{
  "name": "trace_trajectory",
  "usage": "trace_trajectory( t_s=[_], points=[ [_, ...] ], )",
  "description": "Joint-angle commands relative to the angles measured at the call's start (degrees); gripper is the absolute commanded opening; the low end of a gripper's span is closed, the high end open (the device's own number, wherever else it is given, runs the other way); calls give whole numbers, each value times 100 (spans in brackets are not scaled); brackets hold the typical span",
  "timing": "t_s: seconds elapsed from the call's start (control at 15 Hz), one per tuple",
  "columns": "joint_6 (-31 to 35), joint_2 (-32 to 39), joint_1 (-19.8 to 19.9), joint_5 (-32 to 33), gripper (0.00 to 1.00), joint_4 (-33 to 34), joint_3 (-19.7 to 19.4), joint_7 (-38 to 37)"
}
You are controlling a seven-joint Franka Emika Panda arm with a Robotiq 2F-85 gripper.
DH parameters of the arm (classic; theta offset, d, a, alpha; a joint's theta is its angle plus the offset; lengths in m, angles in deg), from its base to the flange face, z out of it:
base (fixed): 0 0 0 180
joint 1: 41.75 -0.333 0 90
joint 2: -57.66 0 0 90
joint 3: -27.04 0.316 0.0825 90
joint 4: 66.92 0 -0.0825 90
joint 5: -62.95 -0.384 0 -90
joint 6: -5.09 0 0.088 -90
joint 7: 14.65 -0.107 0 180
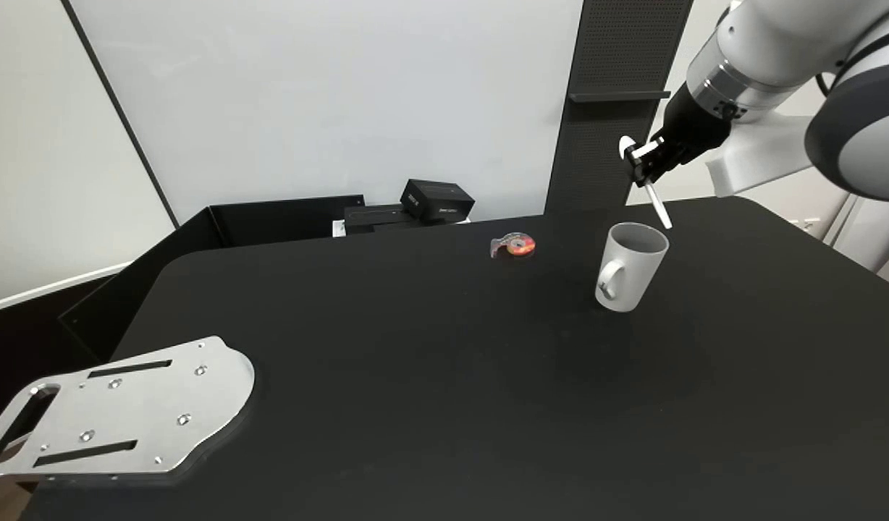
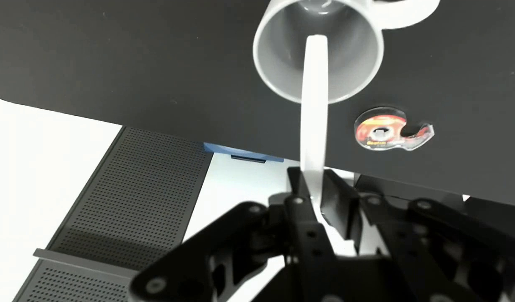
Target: Put the spoon in the cup
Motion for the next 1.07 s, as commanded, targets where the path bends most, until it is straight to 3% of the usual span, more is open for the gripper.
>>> trace_trajectory(
  t_s=[0.0, 0.4, 0.53, 0.73, 0.8, 1.0],
  points=[
    [598, 435, -627, 68, 4, 132, -889, -874],
    [1362, 1265, -1779, -544, 4, -19, -2166, -1411],
    [1602, 1584, -2064, -935, 4, -94, -2350, -1488],
    [1827, 1953, -2356, -1511, 4, -173, -2417, -1525],
    [1882, 2013, -2373, -2470, 4, -245, -2219, -770],
    [1989, 2192, -2392, -3966, 4, -272, -1845, 102]
  ],
)
